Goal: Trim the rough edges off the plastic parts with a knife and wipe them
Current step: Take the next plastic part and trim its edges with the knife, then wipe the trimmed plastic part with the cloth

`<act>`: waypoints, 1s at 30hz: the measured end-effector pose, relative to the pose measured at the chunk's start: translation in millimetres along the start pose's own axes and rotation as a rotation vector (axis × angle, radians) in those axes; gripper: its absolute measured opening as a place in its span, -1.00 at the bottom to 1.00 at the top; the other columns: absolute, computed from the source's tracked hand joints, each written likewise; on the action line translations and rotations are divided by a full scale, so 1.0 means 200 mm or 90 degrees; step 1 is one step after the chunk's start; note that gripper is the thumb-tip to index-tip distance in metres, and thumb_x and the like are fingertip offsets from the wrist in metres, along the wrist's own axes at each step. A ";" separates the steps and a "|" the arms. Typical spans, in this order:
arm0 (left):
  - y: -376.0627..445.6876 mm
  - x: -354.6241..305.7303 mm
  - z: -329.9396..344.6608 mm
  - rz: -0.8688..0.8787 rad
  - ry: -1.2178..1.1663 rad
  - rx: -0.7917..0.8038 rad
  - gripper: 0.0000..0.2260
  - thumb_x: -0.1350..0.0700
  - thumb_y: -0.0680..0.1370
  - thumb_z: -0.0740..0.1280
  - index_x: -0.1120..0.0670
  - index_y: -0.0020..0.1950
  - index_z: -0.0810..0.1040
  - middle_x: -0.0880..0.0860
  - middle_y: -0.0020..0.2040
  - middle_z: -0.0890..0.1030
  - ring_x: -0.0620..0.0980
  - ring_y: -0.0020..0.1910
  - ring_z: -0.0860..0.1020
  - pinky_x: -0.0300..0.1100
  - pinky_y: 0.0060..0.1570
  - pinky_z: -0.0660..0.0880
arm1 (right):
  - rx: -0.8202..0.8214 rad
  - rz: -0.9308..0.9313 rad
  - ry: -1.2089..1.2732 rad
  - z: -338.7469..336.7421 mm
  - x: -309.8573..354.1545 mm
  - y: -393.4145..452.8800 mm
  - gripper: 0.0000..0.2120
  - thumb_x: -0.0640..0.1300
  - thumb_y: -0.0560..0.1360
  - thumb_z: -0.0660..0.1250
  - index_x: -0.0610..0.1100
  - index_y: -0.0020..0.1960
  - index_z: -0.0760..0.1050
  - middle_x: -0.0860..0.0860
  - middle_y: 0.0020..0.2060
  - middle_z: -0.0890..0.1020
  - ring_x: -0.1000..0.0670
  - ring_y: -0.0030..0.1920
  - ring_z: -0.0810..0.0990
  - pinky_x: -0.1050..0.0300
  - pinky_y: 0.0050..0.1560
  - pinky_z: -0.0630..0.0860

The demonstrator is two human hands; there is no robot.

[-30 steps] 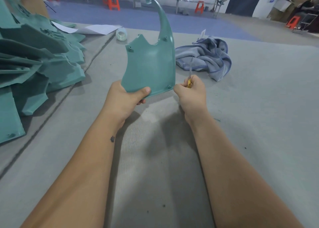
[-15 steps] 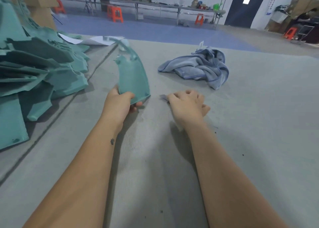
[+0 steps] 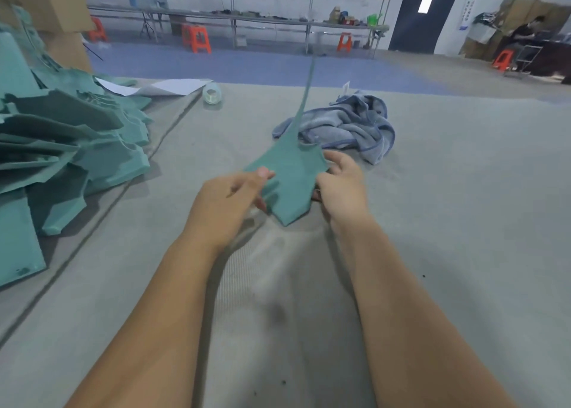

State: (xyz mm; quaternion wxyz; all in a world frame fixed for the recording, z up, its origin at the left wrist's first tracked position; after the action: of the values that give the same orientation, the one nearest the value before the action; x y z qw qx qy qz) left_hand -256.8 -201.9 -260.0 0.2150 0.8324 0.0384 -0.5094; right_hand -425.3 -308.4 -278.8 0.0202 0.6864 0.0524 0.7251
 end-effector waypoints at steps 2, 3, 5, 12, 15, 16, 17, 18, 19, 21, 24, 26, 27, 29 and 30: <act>0.01 0.01 -0.08 -0.010 0.027 -0.127 -0.67 -0.23 0.48 0.24 -0.04 -0.13 0.65 -0.05 -0.08 0.68 -0.08 -0.05 0.61 -0.11 -0.01 0.51 | -0.008 -0.028 0.023 -0.03 0.04 0.01 -0.60 -0.47 0.35 0.15 -0.09 0.01 0.54 -0.12 -0.08 0.70 -0.20 -0.04 0.68 -0.20 0.05 0.59; 0.03 0.03 -0.11 -0.027 0.007 -0.163 -0.79 -0.13 0.51 0.29 -0.07 -0.02 0.63 -0.03 0.00 0.65 -0.05 -0.02 0.60 -0.10 -0.02 0.52 | -0.006 -0.041 0.009 -0.03 0.06 0.01 -0.61 -0.46 0.35 0.15 -0.09 -0.01 0.54 -0.11 -0.10 0.70 -0.14 -0.08 0.68 -0.12 0.01 0.60; 0.06 0.11 -0.10 -0.125 -0.157 -0.145 -0.76 0.00 0.54 0.36 -0.07 0.20 0.54 -0.01 0.11 0.60 -0.08 -0.05 0.61 -0.18 -0.13 0.54 | 0.021 -0.061 -0.032 0.01 0.10 -0.01 -0.62 -0.45 0.38 0.16 -0.07 -0.01 0.54 -0.05 -0.15 0.68 -0.01 -0.20 0.63 0.09 -0.12 0.59; 0.13 0.18 -0.03 -0.196 -0.285 -0.117 -0.82 0.27 0.54 0.35 0.02 0.05 0.49 0.04 -0.16 0.65 -0.13 -0.35 0.63 -0.25 -0.30 0.59 | 0.127 0.014 -0.146 0.13 0.11 0.06 -0.71 -0.28 0.49 0.27 0.00 0.14 0.54 0.06 -0.03 0.60 0.13 -0.13 0.55 0.17 -0.02 0.51; 0.14 0.22 -0.06 -0.214 -0.298 -0.170 -0.84 0.23 0.54 0.36 -0.01 0.05 0.53 0.01 -0.18 0.67 -0.12 -0.32 0.64 -0.27 -0.32 0.58 | -0.106 -0.021 -0.260 -0.08 0.18 0.23 -0.71 -0.19 0.50 0.24 0.03 0.14 0.60 -0.01 0.15 0.58 -0.06 0.14 0.54 0.09 0.15 0.46; 0.14 0.24 -0.07 -0.225 -0.299 -0.182 -0.85 0.22 0.54 0.37 0.02 0.06 0.55 0.02 -0.17 0.67 -0.09 -0.29 0.64 -0.25 -0.29 0.58 | -0.182 -0.010 -0.317 -0.16 0.18 0.26 -0.69 -0.17 0.50 0.21 0.06 0.14 0.60 -0.05 0.25 0.52 -0.11 0.23 0.47 0.08 0.20 0.41; 0.14 0.26 -0.07 -0.239 -0.304 -0.190 -0.86 0.22 0.54 0.37 0.05 0.07 0.56 0.04 -0.14 0.68 -0.06 -0.26 0.65 -0.21 -0.23 0.58 | -0.235 0.018 -0.376 -0.22 0.17 0.29 -0.68 -0.14 0.50 0.19 0.11 0.16 0.58 -0.06 0.32 0.42 -0.14 0.30 0.39 0.05 0.27 0.33; 0.15 0.27 -0.07 -0.252 -0.313 -0.194 -0.87 0.22 0.54 0.37 0.08 0.07 0.56 0.06 -0.12 0.68 -0.02 -0.23 0.65 -0.17 -0.17 0.58 | -0.257 0.051 -0.421 -0.25 0.15 0.31 -0.66 -0.11 0.50 0.17 0.14 0.19 0.55 -0.08 0.38 0.33 -0.17 0.35 0.30 0.00 0.33 0.25; 0.15 0.28 -0.06 -0.263 -0.321 -0.196 -0.87 0.23 0.53 0.36 0.09 0.06 0.56 0.07 -0.11 0.68 0.00 -0.21 0.65 -0.14 -0.14 0.57 | -0.248 0.081 -0.446 -0.28 0.12 0.33 -0.65 -0.09 0.50 0.15 0.16 0.21 0.52 -0.09 0.42 0.25 -0.18 0.38 0.24 -0.04 0.37 0.18; 0.16 0.31 -0.06 -0.273 -0.322 -0.196 -0.89 0.23 0.53 0.36 0.09 0.03 0.57 0.06 -0.13 0.68 -0.01 -0.23 0.65 -0.16 -0.18 0.56 | -0.194 0.135 -0.478 -0.30 0.06 0.38 -0.61 -0.07 0.50 0.14 0.14 0.29 0.47 -0.10 0.45 0.25 -0.21 0.41 0.22 -0.09 0.40 0.14; 0.16 0.32 -0.05 -0.284 -0.304 -0.192 -0.89 0.22 0.52 0.36 0.12 0.04 0.59 0.05 -0.14 0.69 -0.05 -0.26 0.66 -0.21 -0.27 0.54 | -0.144 0.170 -0.457 -0.34 -0.01 0.41 -0.62 -0.06 0.54 0.15 -0.05 0.34 0.44 -0.16 0.33 0.45 -0.23 0.33 0.38 -0.09 0.36 0.29; 0.16 0.32 -0.05 -0.290 -0.286 -0.193 -0.85 0.21 0.52 0.36 0.14 0.08 0.58 0.07 -0.12 0.69 -0.02 -0.23 0.67 -0.18 -0.24 0.56 | -0.189 0.122 -0.278 -0.38 0.03 0.39 -0.67 -0.10 0.57 0.19 -0.21 0.26 0.51 -0.24 0.16 0.56 -0.12 0.12 0.53 0.09 0.08 0.51; 0.16 0.32 -0.05 -0.294 -0.280 -0.193 -0.82 0.20 0.52 0.35 0.16 0.12 0.56 0.09 -0.08 0.68 0.02 -0.19 0.66 -0.13 -0.19 0.58 | -0.240 0.080 -0.172 -0.40 0.08 0.35 -0.73 -0.15 0.56 0.23 -0.26 0.15 0.56 -0.27 -0.04 0.58 -0.06 -0.07 0.52 0.25 -0.19 0.49; 0.16 0.31 -0.05 -0.299 -0.285 -0.195 -0.79 0.20 0.53 0.33 0.17 0.16 0.51 0.14 0.00 0.66 0.09 -0.09 0.65 -0.01 -0.04 0.60 | -0.357 -0.042 -0.042 -0.45 0.27 0.26 -0.90 -0.25 0.50 0.30 -0.24 -0.15 0.56 -0.09 -0.39 0.47 0.02 -0.31 0.40 0.33 -0.46 0.29; 0.15 0.30 -0.05 -0.296 -0.289 -0.200 -0.80 0.20 0.54 0.32 0.17 0.16 0.49 0.16 0.04 0.64 0.12 -0.04 0.64 0.03 0.02 0.59 | -0.379 -0.115 0.006 -0.44 0.39 0.20 -0.89 -0.27 0.48 0.32 -0.19 -0.23 0.51 0.00 -0.44 0.43 0.08 -0.40 0.39 0.33 -0.44 0.30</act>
State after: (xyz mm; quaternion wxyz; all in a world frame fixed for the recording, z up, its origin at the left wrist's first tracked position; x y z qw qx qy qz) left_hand -212.3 -235.4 -297.7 0.2218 0.6235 0.2562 -0.7046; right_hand -515.4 -345.1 -202.5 0.2843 0.6397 -0.1014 0.7069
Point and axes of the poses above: each hand's wrist, its own y-axis towards the middle knuckle, its own z-axis out of the palm, x = y × z, the point moved 7 cm from there along y, towards the middle knuckle
